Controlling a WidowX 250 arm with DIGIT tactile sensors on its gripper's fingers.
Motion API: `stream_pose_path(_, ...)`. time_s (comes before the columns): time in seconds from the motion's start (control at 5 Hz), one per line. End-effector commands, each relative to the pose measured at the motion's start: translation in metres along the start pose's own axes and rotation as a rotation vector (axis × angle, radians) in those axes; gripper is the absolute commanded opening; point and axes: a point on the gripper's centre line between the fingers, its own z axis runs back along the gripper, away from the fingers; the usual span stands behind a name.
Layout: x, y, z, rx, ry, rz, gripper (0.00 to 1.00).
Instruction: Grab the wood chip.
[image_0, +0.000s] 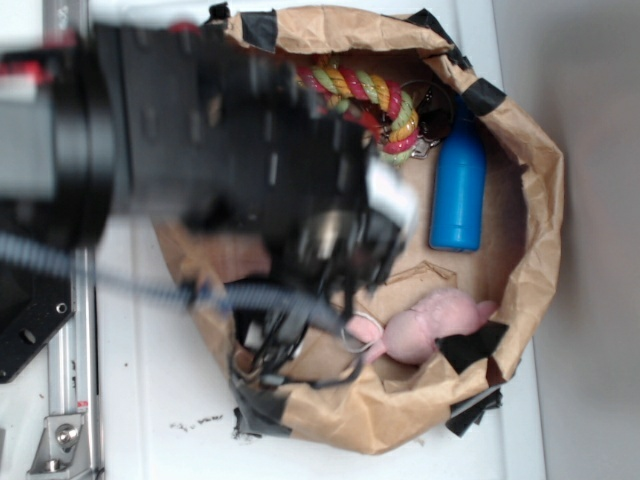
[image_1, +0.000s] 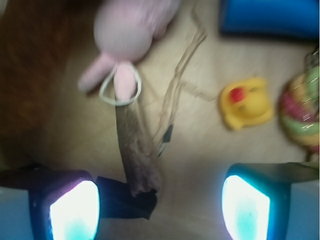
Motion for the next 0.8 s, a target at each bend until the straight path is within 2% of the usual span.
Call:
stream_pose_path(0.0,0.012,-0.012,-0.025,0.008,-0.015,-0.016,1.00)
stream_pose_path(0.4,0.012,-0.012,-0.025,0.008,-0.015,-0.016,1.00)
stream_pose_path(0.6,0.014,-0.023,-0.038,0.011,-0.024,-0.038,1.00)
